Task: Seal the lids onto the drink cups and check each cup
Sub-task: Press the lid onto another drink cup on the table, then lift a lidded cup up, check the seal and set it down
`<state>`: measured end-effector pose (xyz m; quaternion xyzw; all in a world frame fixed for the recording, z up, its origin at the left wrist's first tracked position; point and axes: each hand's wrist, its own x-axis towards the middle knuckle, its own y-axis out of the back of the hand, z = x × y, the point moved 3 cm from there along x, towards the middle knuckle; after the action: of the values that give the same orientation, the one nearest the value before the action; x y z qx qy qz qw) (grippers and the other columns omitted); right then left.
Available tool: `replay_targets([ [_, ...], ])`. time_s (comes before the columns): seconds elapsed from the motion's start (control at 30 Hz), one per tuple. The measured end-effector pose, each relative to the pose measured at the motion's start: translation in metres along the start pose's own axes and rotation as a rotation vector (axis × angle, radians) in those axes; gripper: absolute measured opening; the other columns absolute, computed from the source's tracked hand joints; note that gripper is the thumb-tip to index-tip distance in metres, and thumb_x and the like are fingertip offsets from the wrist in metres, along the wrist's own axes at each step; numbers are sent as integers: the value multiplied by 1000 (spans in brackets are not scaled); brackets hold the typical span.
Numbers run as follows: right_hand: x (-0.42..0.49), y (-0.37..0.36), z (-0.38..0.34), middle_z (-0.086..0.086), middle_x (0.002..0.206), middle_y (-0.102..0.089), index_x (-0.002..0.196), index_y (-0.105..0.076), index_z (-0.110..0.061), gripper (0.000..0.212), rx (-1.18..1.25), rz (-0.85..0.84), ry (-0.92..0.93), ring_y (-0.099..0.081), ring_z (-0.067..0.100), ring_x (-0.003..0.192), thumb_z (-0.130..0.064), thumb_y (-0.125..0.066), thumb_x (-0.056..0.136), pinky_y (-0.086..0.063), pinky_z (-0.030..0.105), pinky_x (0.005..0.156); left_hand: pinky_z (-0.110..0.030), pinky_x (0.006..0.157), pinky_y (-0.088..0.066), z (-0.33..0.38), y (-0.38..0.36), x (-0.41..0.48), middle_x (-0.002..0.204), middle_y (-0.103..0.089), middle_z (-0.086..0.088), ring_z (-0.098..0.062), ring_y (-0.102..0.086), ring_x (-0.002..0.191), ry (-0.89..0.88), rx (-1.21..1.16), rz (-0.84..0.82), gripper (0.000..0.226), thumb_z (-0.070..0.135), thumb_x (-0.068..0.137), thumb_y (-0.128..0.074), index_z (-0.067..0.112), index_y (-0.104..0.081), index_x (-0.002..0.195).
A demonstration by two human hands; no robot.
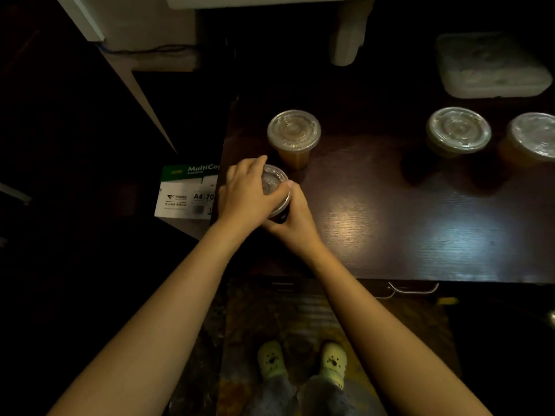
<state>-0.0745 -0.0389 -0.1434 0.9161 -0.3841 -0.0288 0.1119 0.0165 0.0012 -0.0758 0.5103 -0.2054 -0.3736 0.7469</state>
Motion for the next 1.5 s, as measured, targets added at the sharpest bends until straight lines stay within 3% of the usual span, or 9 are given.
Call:
replay_targets([
  [0.4, 1, 16, -18, 2, 127, -60, 132, -46, -17, 74, -3, -95, -61, -55, 15, 118, -16, -81, 67, -45, 33, 101, -42, 108, -29, 5, 21, 0, 144, -36, -4, -23, -24, 135, -53, -105, -139, 65, 54, 84, -51, 24, -34, 139],
  [0.7, 23, 88, -154, -4, 118, -55, 126, -50, -20, 68, -87, 48, 266, -53, 14, 113, -23, -83, 66, -44, 30, 98, -38, 110, -27, 83, 161, 8, 151, -30, -4, -24, -27, 138, -276, -183, -106, 63, 59, 88, -38, 31, -28, 144],
  [0.83, 32, 123, -228, -1, 117, -50, 126, -50, -15, 70, -292, 133, 455, -49, 10, 107, -27, -83, 66, -39, 13, 91, -34, 107, -34, 117, 224, 0, 153, -28, 0, -20, -35, 135, -228, -455, -140, 95, 79, 65, -40, 34, -19, 146],
  [0.9, 34, 136, -258, 3, 121, -49, 128, -48, -13, 71, -418, 154, 539, -47, 13, 109, -28, -82, 67, -41, 21, 95, -41, 101, -44, 127, 242, 0, 150, -30, 1, -24, -41, 129, -192, -541, -181, 104, 81, 58, -47, 38, -13, 146],
  [1.03, 33, 151, -302, 9, 130, -43, 134, -43, -14, 74, -521, 162, 653, -41, 21, 120, -29, -78, 71, -36, 30, 103, -39, 73, -57, 137, 263, 5, 133, -42, -5, -26, -57, 106, -250, -728, -221, 83, 45, 72, -71, 41, -23, 140],
  [1.17, 24, 165, -329, 4, 134, -47, 137, -40, -22, 57, -229, 15, 430, -51, 13, 115, -32, -64, 86, -47, 25, 96, -29, 67, -49, 139, 283, -5, 127, -47, -8, -23, -56, 100, -439, -818, -137, 68, 35, 65, -71, 43, -38, 124],
  [1.3, 17, 171, -338, 11, 113, -65, 121, -57, -19, 55, 66, -190, 83, -66, 24, 89, -56, -28, 94, -56, 35, 79, -38, 92, -51, 135, 286, -20, 136, -38, -2, -23, -50, 118, -639, -805, -47, 68, 38, 61, -75, 60, -37, 113],
  [1.43, 19, 165, -343, 9, 93, -66, 109, -62, -14, 50, 100, -167, 42, -64, 18, 64, -56, -44, 89, -55, 26, 58, -31, 97, -48, 134, 281, -25, 148, -26, 9, -16, -35, 133, -764, -699, 74, 79, 44, 64, -73, 66, -25, 122],
  [1.5, 22, 165, -343, 9, 98, -64, 112, -61, -9, 45, 135, -116, 91, -63, 16, 68, -47, -53, 89, -55, 24, 56, -25, 89, -50, 131, 279, -20, 149, -23, 12, -14, -38, 130, -677, -807, -37, 87, 40, 67, -73, 63, -18, 129],
])
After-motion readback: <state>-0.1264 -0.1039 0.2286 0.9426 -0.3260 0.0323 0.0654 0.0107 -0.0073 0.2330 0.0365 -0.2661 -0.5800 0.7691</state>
